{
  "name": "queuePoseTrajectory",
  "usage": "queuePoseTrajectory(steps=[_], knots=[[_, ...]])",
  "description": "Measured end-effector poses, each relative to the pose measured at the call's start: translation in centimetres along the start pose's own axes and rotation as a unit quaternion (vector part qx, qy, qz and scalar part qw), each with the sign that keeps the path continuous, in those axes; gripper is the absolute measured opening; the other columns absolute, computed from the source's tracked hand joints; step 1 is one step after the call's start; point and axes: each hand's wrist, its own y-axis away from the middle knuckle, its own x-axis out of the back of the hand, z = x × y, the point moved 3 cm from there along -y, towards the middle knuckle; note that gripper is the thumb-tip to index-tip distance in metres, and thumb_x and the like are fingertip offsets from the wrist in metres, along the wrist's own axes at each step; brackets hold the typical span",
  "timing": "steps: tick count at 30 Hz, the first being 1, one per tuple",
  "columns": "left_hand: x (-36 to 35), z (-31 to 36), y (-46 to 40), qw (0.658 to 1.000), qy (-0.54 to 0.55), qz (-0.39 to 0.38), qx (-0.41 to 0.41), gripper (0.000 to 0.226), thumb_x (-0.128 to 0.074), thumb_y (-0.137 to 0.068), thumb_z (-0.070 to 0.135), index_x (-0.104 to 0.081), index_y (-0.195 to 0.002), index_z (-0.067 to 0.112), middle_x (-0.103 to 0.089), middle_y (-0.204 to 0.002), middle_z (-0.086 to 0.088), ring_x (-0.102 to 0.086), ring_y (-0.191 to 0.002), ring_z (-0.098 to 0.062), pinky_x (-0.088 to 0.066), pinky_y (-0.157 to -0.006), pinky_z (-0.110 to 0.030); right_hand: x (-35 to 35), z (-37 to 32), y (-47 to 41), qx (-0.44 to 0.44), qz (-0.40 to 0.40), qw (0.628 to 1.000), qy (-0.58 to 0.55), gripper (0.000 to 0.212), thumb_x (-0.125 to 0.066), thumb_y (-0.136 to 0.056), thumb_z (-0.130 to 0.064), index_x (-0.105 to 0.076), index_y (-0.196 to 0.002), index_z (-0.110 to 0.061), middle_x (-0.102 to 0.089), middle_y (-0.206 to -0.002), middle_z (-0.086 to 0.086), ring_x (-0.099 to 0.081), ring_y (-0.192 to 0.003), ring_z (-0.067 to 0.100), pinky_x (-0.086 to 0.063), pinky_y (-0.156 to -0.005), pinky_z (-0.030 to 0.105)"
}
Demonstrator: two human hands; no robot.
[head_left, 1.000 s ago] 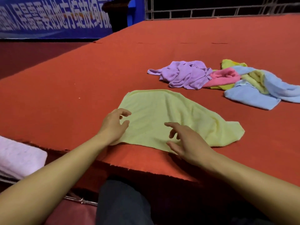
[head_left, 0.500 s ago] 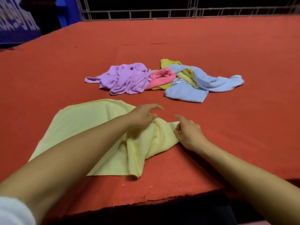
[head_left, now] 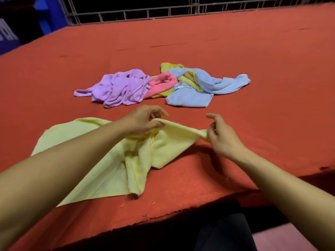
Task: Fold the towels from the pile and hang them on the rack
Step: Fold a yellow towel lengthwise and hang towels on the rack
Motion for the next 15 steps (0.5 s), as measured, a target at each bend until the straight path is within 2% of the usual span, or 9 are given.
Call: queuePoseTrajectory(steps=[3,7,9,11,13,15], knots=[[-0.3,1.5,-0.1,0.999,-0.041,-0.012,-0.011,0.025,-0.069,-0.089,0.026,-0.064,-0.112,0.034,-0.061,-0.093,0.01,-0.06,-0.087,-0.009,-0.044,-0.076,-0.019,1.0,0.6,0.4,-0.006,0.016,0.999,-0.041,0.042,-0.043,-0.096,-0.004,-0.045,-0.137,-0.01,-0.053,-0.072,0.0,-0.051,-0.064,0.008,-0.033,-0.063,0.028],[-1.0,3.0,-0.7,0.998,-0.048,-0.021,-0.025,0.032,-0.063,-0.092,0.023,-0.059,-0.124,0.029,-0.066,-0.098,0.0,-0.063,-0.093,-0.017,-0.05,-0.085,-0.031,1.2,0.8,0.5,0.01,0.029,0.996,-0.088,0.041,-0.045,-0.096,-0.005,-0.047,-0.136,-0.016,-0.052,-0.08,-0.001,-0.048,-0.061,0.006,-0.04,-0.066,0.024],[-1.0,3.3,-1.0,0.999,-0.016,-0.02,-0.02,0.037,-0.063,-0.091,0.015,-0.057,-0.125,0.027,-0.066,-0.088,0.001,-0.063,-0.079,-0.012,-0.05,-0.077,-0.03,1.0,1.3,0.6,-0.008,0.034,0.992,-0.123,0.039,-0.045,-0.098,-0.008,-0.047,-0.134,-0.022,-0.051,-0.085,-0.003,-0.048,-0.061,0.006,-0.043,-0.065,0.025],[-1.1,3.7,-1.1,0.997,0.072,-0.033,0.001,0.042,-0.063,-0.087,0.008,-0.057,-0.125,0.024,-0.062,-0.084,0.001,-0.054,-0.066,-0.004,-0.044,-0.065,-0.023,0.8,1.5,0.7,-0.027,0.03,0.987,-0.157,0.037,-0.047,-0.099,-0.01,-0.047,-0.132,-0.025,-0.051,-0.087,-0.005,-0.049,-0.065,0.01,-0.046,-0.067,0.031],[-1.0,3.9,-1.3,0.991,0.129,-0.038,0.015,0.046,-0.065,-0.078,0.014,-0.059,-0.122,0.024,-0.059,-0.088,-0.001,-0.052,-0.069,-0.004,-0.042,-0.066,-0.022,0.6,1.2,1.0,-0.042,-0.003,0.98,-0.192,0.035,-0.052,-0.098,-0.013,-0.049,-0.13,-0.027,-0.053,-0.09,-0.007,-0.052,-0.07,0.011,-0.048,-0.071,0.035],[-1.0,4.1,-1.5,0.989,0.14,-0.043,0.024,0.05,-0.063,-0.07,0.021,-0.062,-0.12,0.024,-0.056,-0.087,0.0,-0.05,-0.074,-0.009,-0.04,-0.069,-0.026,0.4,0.5,1.8,-0.057,-0.074,0.964,-0.251,0.039,-0.061,-0.096,-0.015,-0.048,-0.131,-0.023,-0.058,-0.096,-0.002,-0.057,-0.068,0.009,-0.05,-0.068,0.031]])
